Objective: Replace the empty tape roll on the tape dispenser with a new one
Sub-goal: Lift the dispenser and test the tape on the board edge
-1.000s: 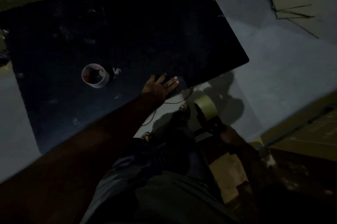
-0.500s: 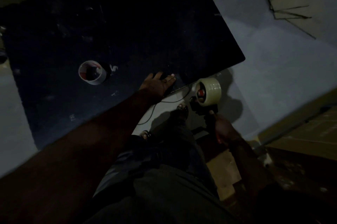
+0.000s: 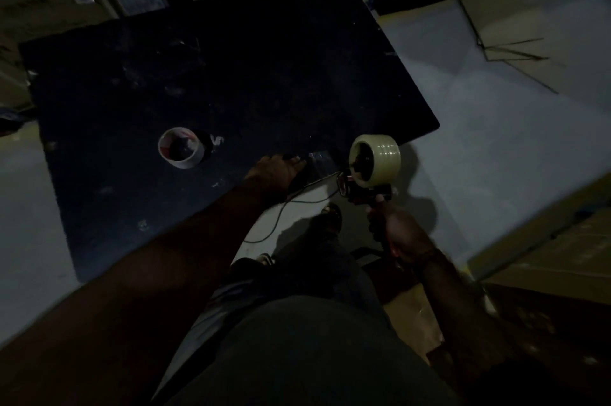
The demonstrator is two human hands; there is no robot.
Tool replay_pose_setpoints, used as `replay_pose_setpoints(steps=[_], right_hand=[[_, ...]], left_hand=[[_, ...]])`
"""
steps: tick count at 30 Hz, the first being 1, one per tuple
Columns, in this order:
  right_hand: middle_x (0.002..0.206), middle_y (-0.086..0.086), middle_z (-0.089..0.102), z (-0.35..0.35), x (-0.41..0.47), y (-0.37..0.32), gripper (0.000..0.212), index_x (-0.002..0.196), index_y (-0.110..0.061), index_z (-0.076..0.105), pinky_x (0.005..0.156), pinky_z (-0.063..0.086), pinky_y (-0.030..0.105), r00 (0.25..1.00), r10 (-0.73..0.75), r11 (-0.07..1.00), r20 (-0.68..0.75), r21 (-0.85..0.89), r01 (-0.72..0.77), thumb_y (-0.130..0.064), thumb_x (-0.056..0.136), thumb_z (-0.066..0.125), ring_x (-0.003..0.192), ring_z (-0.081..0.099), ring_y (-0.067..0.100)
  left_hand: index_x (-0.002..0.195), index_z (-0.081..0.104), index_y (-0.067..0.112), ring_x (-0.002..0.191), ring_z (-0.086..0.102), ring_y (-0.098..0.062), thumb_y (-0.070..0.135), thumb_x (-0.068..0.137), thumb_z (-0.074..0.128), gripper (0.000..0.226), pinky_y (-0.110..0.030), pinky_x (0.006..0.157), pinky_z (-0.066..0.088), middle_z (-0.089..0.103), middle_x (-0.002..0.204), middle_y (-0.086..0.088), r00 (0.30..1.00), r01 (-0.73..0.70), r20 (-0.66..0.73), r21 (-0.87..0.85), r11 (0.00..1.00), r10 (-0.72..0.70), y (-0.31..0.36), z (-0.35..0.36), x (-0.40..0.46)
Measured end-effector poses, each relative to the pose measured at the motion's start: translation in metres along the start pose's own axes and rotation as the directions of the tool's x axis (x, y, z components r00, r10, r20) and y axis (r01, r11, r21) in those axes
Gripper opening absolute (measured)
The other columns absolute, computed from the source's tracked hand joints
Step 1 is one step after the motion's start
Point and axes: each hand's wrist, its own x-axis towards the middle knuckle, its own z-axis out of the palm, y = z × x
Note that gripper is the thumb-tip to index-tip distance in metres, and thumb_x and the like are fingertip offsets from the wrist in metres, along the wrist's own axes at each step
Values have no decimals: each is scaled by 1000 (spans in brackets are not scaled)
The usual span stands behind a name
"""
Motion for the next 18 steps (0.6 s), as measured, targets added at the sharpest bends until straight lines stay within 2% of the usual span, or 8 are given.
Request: replay_pose_setpoints(steps=[3,5,8,11,13,15,16,18], right_hand=[[73,-1,55,12,-5,-18,42,94,-12,67,52,33,24,999,-46,999,18,-12,46,-35,115,38,58,44,10],[69,0,51,21,-6,-30,45,87,-11,63,49,35,20,997,-70,997,43,-41,72,-33,115,36,53,43,9],[67,2,50,32,1,-42,45,97,-5,65,46,35,23,993,-100,988,62,-108,106,-37,114,39,51,42,12],[68,5,54,45,14,-55,45,91,-5,67,56,38,31,989,-133,973,66,-180,142,-35,113,43,60,47,19],[72,8,62,51,27,-69,47,80,-8,68,69,42,35,986,-158,953,58,-251,168,-36,111,48,70,55,23],[79,12,69,54,39,-86,46,82,-6,75,79,45,36,981,-176,940,85,-281,193,-38,108,54,79,62,25],[79,11,72,55,44,-93,45,85,-5,77,79,47,35,976,-183,938,115,-277,208,-39,107,58,79,64,24],[69,1,74,62,54,-109,37,81,-10,76,69,52,29,961,-211,912,176,-318,259,-39,102,68,71,67,18]], left_hand=[[156,41,30,135,57,-34,63,102,24,66,-44,116,42,58,152,-10,996,17,-84,-148,989,-29,-2,-15,-15],[160,36,30,130,61,-38,69,93,20,78,-45,113,44,61,147,-15,993,55,-91,-183,982,-73,-4,-24,-27],[158,37,32,123,65,-40,71,93,22,78,-47,105,51,65,140,-17,978,116,-143,-222,968,-150,-8,-33,-38],[144,54,30,121,67,-37,59,99,42,55,-45,100,53,67,137,-11,959,168,-187,-221,961,-211,-17,-41,-38],[132,65,28,115,70,-36,57,95,42,52,-44,94,55,71,130,-10,939,211,-220,-242,947,-265,-21,-48,-37],[124,70,26,111,72,-36,51,97,49,43,-44,90,56,73,124,-11,914,266,-239,-256,929,-328,-22,-56,-36],[122,72,24,110,73,-36,46,98,53,37,-44,89,57,73,123,-11,900,292,-251,-261,920,-357,-22,-59,-35],[120,72,21,109,73,-37,38,99,56,32,-44,88,57,73,121,-13,860,353,-272,-295,888,-432,-23,-65,-33]])
